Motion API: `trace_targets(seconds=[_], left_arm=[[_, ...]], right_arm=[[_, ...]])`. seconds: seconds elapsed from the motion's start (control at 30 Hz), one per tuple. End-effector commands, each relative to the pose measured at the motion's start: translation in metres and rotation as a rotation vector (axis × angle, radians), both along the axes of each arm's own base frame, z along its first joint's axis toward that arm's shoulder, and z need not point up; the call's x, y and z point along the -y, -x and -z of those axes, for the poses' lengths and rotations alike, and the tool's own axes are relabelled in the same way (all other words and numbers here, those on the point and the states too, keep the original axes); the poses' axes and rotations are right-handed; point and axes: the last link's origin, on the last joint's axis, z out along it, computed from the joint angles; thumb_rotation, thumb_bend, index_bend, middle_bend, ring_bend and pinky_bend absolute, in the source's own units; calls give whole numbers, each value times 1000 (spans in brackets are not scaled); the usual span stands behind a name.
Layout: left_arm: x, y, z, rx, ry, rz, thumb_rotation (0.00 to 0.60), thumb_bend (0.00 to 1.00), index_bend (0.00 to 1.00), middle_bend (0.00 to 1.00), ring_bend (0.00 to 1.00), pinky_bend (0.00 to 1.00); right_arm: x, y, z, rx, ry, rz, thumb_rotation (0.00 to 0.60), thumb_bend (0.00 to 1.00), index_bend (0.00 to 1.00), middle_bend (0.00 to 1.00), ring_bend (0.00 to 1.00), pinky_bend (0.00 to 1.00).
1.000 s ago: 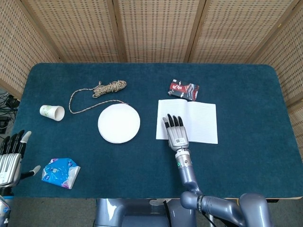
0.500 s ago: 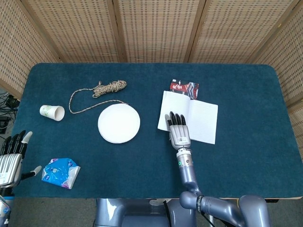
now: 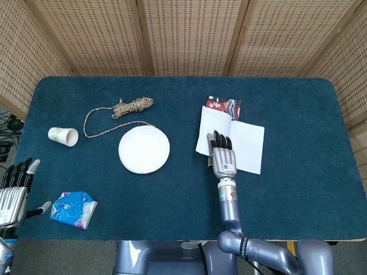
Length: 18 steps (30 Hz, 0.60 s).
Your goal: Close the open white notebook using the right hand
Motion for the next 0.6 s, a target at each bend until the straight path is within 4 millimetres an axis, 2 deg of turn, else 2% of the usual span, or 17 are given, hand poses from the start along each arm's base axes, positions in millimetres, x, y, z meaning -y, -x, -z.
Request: trace_targets(seconds=[0.03, 0.6], left_arm=[[0, 0, 0, 1, 0, 1, 600, 100, 0, 0, 0, 0], [2, -4, 0, 4, -4, 17, 600, 100, 0, 0, 0, 0]], right_arm=[[0, 0, -3, 7, 9, 4, 600, 659, 0, 0, 0, 0], [-8, 4, -19, 92, 61, 44, 600, 644, 0, 0, 0, 0]])
